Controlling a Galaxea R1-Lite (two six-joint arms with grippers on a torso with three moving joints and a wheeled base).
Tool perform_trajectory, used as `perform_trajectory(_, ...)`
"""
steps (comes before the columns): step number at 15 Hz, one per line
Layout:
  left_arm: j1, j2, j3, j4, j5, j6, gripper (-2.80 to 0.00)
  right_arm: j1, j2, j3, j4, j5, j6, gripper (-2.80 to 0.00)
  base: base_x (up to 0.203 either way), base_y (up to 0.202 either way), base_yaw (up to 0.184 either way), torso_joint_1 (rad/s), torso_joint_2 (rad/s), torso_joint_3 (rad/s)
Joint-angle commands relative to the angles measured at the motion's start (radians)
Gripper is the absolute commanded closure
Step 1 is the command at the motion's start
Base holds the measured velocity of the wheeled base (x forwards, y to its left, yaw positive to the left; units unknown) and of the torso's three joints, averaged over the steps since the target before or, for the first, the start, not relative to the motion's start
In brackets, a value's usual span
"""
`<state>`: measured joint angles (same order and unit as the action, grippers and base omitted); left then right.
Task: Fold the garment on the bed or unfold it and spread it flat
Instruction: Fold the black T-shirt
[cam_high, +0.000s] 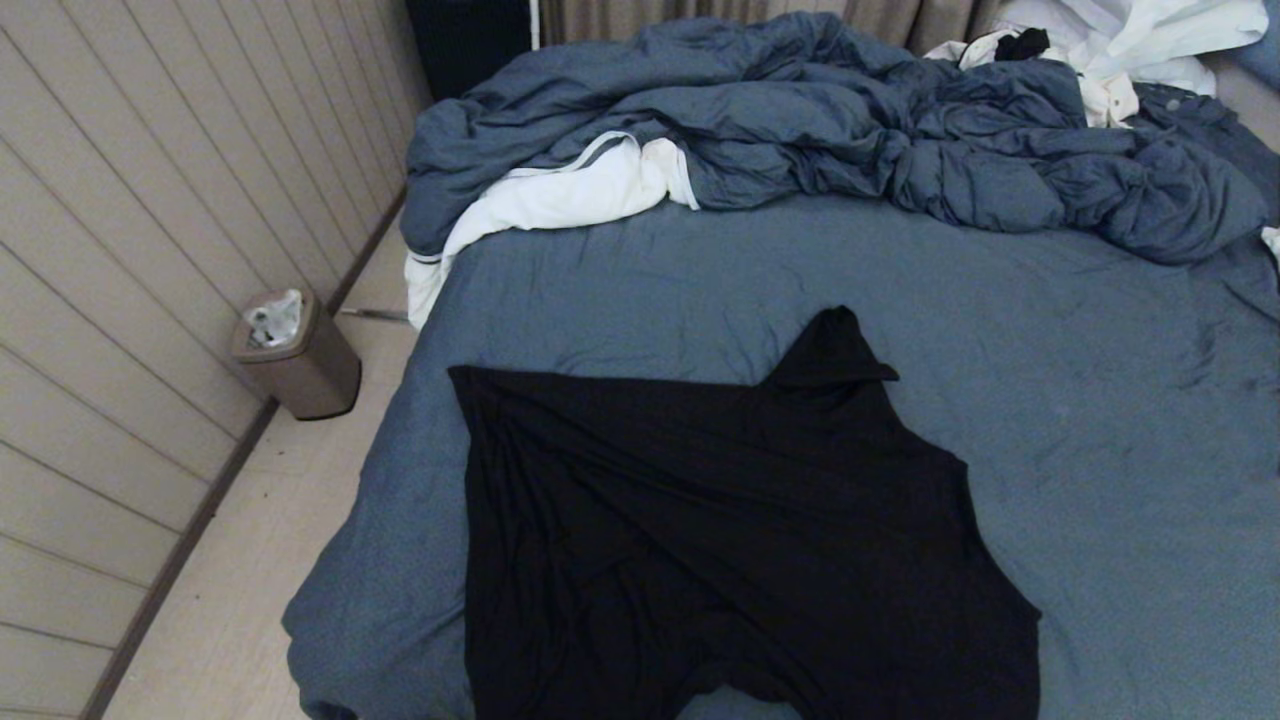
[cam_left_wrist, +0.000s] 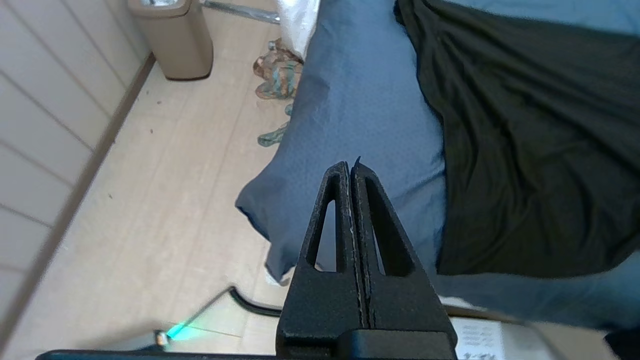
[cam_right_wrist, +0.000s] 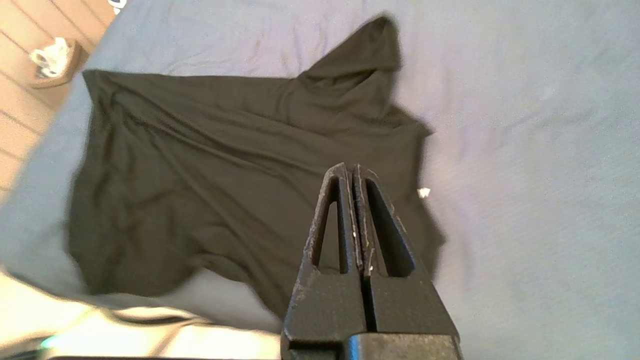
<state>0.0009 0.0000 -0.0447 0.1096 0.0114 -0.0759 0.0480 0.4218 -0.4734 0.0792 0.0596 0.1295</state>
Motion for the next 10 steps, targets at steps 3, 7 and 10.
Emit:
perform_trajectory(3,0.001,0.0,-0.001,0.001,0.004,-0.028,0.0,-0.02,0.603,-0.126,-0.053,0.005,0.087,0.0,0.0,0.0,0.0,0.0,0.0,0.0)
perform_trajectory(7,0.001,0.0,-0.003,0.005,0.002,-0.027,0.0,-0.254,1.094,-0.137,-0.281,0.025,0.032,0.0,0.0,0.0,0.0,0.0,0.0,0.0)
perform_trajectory(10,0.001,0.0,-0.004,0.01,0.004,-0.024,0.0,-0.496,1.315,-0.069,-0.493,0.102,-0.111,0.0,0.0,0.0,0.0,0.0,0.0,0.0)
